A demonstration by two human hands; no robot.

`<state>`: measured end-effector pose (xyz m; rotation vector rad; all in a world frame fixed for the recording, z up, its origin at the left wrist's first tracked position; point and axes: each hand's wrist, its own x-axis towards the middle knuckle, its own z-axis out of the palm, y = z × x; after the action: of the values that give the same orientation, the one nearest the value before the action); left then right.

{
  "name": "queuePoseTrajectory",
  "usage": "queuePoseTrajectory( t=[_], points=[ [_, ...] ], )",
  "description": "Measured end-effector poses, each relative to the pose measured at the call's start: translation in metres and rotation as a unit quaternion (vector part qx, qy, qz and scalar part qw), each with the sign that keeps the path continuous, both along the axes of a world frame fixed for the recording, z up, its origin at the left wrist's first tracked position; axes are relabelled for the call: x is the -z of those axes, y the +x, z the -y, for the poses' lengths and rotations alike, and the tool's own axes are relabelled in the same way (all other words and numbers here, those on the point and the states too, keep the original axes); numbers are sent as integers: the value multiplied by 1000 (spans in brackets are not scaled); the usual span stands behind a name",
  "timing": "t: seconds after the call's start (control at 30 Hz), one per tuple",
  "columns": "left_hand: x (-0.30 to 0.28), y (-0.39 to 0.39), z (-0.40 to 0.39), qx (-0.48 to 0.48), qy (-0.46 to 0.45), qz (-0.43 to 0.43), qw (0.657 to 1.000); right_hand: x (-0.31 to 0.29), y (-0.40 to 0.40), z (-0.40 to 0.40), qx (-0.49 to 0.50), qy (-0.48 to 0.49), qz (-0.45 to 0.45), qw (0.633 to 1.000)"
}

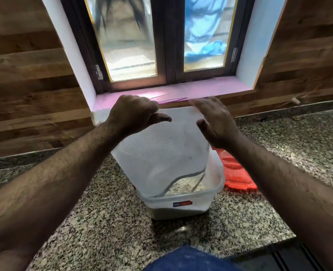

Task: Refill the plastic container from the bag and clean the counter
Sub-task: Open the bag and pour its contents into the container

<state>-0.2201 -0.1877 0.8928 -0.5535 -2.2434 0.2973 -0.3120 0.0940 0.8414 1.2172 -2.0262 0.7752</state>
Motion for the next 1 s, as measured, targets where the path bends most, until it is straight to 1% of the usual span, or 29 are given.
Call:
queuePoseTrajectory(
  t=[0.03,0.1,0.17,0.2,0.3,0.43,0.53,0.63,0.77,0.9,1.0],
  points=[
    [-1,-1,0,7,-11,-2,1000,0,0,0,3,9,-18,1000],
    [-3,-1,0,14,-17,-5,1000,1,1,0,24,-12,-62,998],
    [-3,-2,2,13,-11,-5,1000,1,3,1,19,-30,-66,997],
    [-4,-2,4,13,-12,-4,1000,0,4,3,14,-24,-66,997],
    [-4,-1,4,22,-19,-3,1000,0,9,4,37,-24,-91,995],
    [-6,1,6,25,-17,-11,999,-2,10,5,26,-29,-72,997],
    [-8,3,5,31,-17,-13,999,-2,12,7,40,-36,-89,995],
    [-10,4,4,38,-17,-23,999,-6,15,9,23,-41,-96,994],
    [-11,6,1,39,-18,-27,999,-8,19,11,45,-50,-105,992],
    [-12,8,-5,38,-20,-13,999,-6,18,8,56,-39,-118,991],
    [-13,10,-9,30,-22,-20,999,-5,18,4,35,-37,-112,992]
  ],
)
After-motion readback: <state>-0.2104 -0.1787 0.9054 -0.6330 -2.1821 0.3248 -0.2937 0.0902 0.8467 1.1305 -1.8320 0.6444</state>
